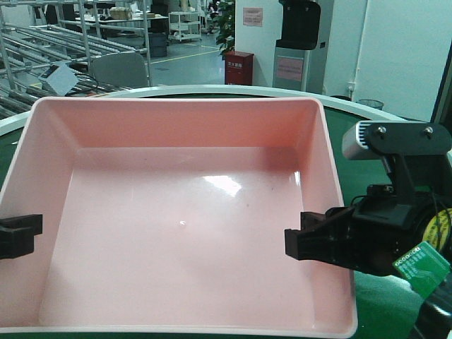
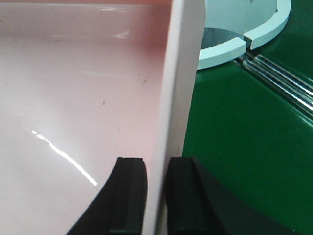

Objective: Grab pink bin and stack on right shelf
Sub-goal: 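Close both grippers on the rims and lift the pink bin, then hold the pink bin with both grippers while the base drives to the table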

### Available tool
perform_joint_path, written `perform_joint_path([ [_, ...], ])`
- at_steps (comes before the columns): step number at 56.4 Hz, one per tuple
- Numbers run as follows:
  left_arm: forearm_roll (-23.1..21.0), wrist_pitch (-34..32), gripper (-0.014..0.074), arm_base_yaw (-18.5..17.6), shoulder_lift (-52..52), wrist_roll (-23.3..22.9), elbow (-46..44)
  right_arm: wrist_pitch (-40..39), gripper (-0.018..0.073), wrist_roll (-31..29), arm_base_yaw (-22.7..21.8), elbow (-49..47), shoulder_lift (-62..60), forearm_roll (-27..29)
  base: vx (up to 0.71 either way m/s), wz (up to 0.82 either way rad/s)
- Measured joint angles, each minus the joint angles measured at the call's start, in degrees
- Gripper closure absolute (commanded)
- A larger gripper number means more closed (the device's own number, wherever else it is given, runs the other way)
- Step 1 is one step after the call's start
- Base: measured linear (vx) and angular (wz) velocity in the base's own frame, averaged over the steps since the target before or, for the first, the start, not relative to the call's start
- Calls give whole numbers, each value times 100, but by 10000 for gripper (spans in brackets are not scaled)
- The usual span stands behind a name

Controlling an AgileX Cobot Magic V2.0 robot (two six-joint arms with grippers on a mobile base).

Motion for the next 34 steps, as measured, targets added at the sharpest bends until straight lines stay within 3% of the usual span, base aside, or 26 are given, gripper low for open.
perform_joint_path([
  [34, -285, -169, 598, -123, 156, 296, 7, -18, 568, 305, -50, 27, 71, -42, 0, 0],
])
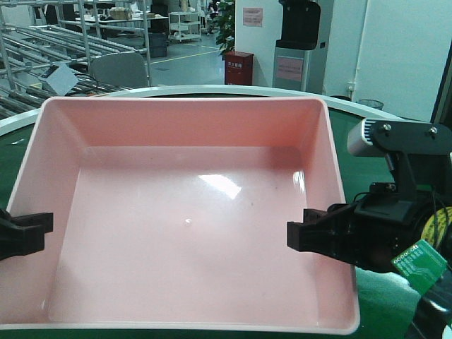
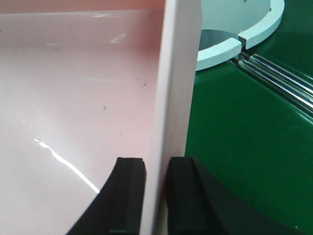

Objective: Grab pink bin and stack on right shelf
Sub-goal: 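Hold the pink bin with both grippers while the base drives to the table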

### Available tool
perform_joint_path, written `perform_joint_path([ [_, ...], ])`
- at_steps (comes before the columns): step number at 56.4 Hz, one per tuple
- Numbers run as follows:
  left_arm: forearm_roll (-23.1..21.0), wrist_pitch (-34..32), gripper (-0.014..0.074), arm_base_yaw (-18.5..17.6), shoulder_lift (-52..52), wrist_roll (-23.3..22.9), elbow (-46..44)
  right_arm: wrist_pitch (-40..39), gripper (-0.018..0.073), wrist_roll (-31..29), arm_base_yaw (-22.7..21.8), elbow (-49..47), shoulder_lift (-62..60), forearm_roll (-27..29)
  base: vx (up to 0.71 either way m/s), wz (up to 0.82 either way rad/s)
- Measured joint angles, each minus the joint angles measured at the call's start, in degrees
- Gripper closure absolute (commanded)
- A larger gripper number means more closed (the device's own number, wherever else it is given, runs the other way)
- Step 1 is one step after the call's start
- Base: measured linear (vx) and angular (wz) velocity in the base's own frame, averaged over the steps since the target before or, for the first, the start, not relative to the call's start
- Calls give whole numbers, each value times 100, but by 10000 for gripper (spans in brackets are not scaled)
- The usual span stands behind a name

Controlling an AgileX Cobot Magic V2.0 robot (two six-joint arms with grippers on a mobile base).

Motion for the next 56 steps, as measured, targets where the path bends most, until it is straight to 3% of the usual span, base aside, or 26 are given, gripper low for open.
perform_joint_path([
  [56, -88, 114, 598, -6, 43, 26, 0, 375, 568, 18, 10, 0, 0, 124, -2, -2],
])
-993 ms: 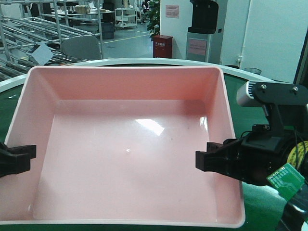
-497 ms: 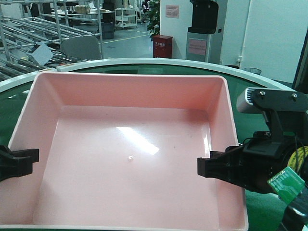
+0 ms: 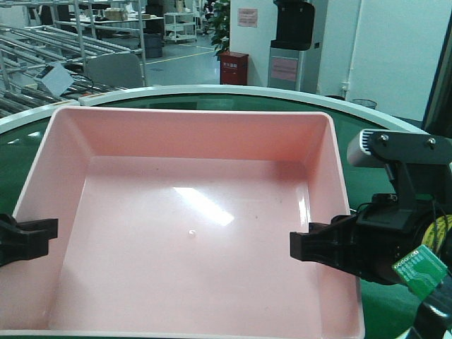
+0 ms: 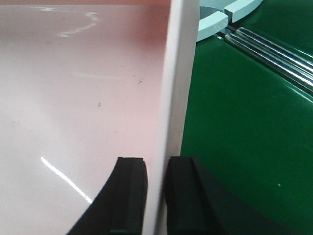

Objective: Grab pink bin and stack on right shelf
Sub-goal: 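Hold the pink bin with both grippers while the base drives to the table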

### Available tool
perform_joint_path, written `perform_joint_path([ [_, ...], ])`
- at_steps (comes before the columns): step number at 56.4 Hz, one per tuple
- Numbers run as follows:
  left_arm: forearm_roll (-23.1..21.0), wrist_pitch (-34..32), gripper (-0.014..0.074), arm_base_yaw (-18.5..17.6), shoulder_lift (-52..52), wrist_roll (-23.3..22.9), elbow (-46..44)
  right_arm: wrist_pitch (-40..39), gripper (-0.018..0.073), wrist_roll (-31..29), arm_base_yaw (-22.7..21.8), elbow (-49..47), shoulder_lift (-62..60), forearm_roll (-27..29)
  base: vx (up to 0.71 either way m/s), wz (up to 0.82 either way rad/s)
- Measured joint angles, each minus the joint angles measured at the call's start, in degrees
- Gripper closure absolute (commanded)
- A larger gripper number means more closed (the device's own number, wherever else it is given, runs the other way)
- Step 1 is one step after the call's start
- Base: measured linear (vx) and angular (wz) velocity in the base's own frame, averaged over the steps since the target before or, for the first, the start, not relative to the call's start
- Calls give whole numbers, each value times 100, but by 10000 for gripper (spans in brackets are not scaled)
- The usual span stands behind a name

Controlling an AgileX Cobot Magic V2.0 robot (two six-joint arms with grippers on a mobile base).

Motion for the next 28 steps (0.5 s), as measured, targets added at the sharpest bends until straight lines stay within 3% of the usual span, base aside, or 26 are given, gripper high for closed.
perform_joint_path([
  [13, 0, 5, 598, 0, 0, 0, 0, 0, 568, 0, 0, 0, 0, 4, -14, -26],
  [28, 0, 5, 598, 0, 0, 0, 0, 0, 568, 0, 0, 0, 0, 4, -14, -54],
])
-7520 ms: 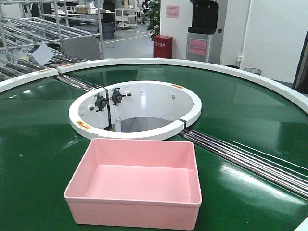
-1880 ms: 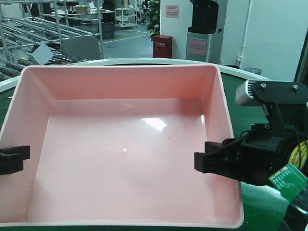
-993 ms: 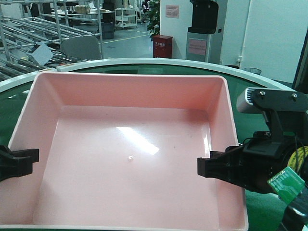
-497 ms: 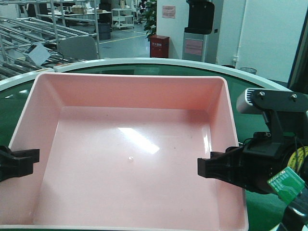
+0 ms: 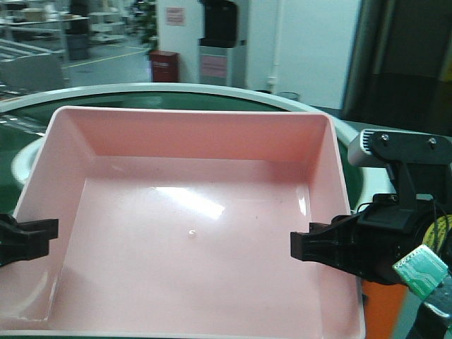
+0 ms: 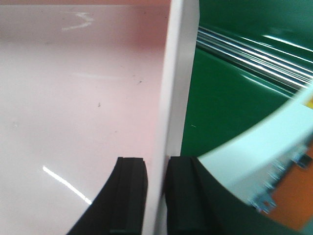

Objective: Grab pink bin and stack on right shelf
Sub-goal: 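Hold the pink bin with both grippers while the base drives to the table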

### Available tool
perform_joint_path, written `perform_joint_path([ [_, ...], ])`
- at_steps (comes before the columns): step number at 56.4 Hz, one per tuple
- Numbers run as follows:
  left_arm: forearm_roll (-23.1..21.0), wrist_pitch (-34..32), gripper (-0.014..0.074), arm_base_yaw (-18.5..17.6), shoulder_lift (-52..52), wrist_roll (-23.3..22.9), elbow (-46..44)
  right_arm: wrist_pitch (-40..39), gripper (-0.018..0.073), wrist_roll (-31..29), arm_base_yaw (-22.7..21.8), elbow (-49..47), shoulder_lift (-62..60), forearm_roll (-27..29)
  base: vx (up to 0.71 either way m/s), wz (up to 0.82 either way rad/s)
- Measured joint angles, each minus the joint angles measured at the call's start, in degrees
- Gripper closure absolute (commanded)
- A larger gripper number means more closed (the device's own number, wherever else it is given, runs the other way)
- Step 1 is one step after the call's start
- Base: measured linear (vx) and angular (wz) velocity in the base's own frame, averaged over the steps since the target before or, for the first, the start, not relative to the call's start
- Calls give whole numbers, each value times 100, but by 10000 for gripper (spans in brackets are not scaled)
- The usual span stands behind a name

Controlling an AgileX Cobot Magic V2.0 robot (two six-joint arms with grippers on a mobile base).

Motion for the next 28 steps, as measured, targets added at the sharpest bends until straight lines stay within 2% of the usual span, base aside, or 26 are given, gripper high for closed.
perform_joint_path([
  [28, -16, 6, 598, 0, 0, 0, 0, 19, 568, 0, 0, 0, 0, 0, -15, -62],
])
